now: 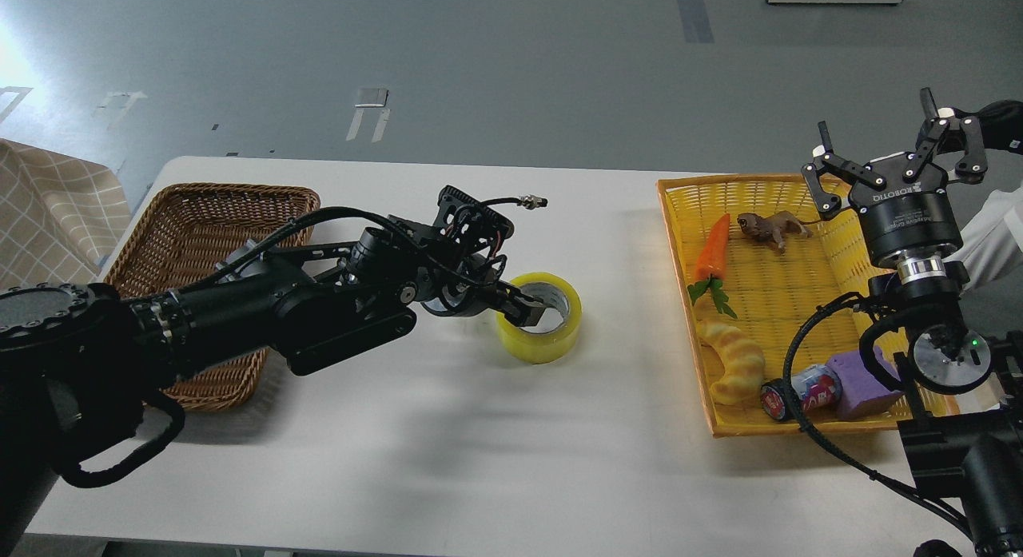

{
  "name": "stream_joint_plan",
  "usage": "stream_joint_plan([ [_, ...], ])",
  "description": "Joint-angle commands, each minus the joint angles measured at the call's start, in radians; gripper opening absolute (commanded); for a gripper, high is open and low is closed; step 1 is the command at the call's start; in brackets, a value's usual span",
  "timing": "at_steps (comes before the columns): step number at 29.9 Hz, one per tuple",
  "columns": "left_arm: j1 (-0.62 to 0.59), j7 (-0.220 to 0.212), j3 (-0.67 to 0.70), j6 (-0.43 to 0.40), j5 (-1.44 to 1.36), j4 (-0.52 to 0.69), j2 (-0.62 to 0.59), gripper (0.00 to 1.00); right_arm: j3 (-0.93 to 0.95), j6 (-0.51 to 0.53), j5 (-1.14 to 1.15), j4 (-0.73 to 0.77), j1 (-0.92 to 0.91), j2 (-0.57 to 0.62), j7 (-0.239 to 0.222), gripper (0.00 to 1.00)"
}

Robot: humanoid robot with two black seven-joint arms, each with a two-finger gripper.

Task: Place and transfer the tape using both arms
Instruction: 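Insert the left gripper into the tape roll's hole and grip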

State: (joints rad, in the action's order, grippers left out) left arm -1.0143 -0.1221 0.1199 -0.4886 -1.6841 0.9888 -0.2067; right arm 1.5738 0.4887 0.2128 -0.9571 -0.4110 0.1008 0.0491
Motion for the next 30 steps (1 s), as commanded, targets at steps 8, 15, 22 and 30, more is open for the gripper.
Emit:
stream_joint_plan([
  [8,-0.003,0.002,-0.037,0.000,0.003,-0.050,0.015,0.26,0.002,0.000,0.000,0.000,0.003,-0.001,0.002,1.00],
  [15,-0.007,0.079,-0.054,0.000,0.003,-0.062,0.029,0.00,0.003,0.000,-0.001,0.000,0.003,-0.001,0.003,1.00],
  [22,-0.053,0.090,-0.052,0.000,0.006,-0.050,0.010,0.00,0.008,0.000,-0.001,-0.002,0.003,-0.001,0.006,1.00],
  [30,-0.125,0.095,-0.052,0.000,0.034,-0.047,-0.016,0.00,0.011,0.000,-0.001,-0.008,0.003,-0.015,0.006,1.00],
])
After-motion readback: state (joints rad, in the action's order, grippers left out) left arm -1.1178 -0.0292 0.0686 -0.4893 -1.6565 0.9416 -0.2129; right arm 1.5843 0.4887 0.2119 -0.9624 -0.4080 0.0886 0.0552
